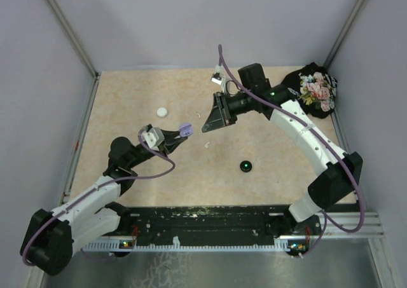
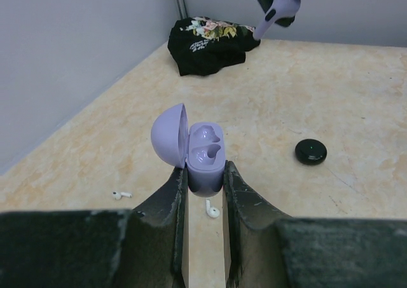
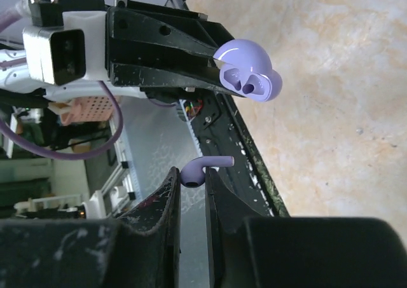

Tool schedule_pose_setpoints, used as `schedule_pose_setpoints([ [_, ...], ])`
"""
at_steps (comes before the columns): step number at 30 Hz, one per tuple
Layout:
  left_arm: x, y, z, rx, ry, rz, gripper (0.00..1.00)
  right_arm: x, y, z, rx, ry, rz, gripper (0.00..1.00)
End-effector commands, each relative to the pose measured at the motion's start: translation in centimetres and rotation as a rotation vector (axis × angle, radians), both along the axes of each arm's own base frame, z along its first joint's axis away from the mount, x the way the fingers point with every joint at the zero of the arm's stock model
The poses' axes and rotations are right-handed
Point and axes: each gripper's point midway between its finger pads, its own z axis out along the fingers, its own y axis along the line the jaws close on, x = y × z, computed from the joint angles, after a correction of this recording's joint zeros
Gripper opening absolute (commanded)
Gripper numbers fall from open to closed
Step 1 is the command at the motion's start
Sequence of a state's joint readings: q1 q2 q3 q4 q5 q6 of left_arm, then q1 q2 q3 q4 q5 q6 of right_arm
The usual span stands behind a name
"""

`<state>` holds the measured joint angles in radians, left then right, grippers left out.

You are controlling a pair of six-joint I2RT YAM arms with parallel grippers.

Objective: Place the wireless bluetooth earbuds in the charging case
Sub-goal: Place the earbud in the charging case.

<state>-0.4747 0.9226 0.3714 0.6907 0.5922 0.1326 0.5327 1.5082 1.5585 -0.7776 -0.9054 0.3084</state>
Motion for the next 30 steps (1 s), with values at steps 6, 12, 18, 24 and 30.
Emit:
schedule_pose_setpoints([
  [6, -0.7, -2.3, 2.6, -0.036, -0.236, -0.114, 0.0, -0.9, 0.7, 0.8, 0.022, 0.134, 0.069, 0.0],
  [12, -0.5, -3.1, 2.5, -0.077, -0.226, -0.147, 0.0, -1.0, 1.4, 0.8, 0.081, 0.154, 0.091, 0.0],
  [18, -1.0, -3.4, 3.5, -0.149, -0.207, -0.169, 0.0, -1.0, 2.0, 0.2, 0.142, 0.19, 0.108, 0.0],
  [24, -1.5, -3.9, 3.3, -0.152, -0.183, -0.207, 0.0, -1.2, 2.2, -0.2, 0.15, 0.192, 0.118, 0.0],
  [30, -1.7, -4.2, 2.6, -0.146, -0.155, -0.221, 0.0, -1.5, 2.5, 0.4, 0.179, 0.177, 0.134, 0.0],
])
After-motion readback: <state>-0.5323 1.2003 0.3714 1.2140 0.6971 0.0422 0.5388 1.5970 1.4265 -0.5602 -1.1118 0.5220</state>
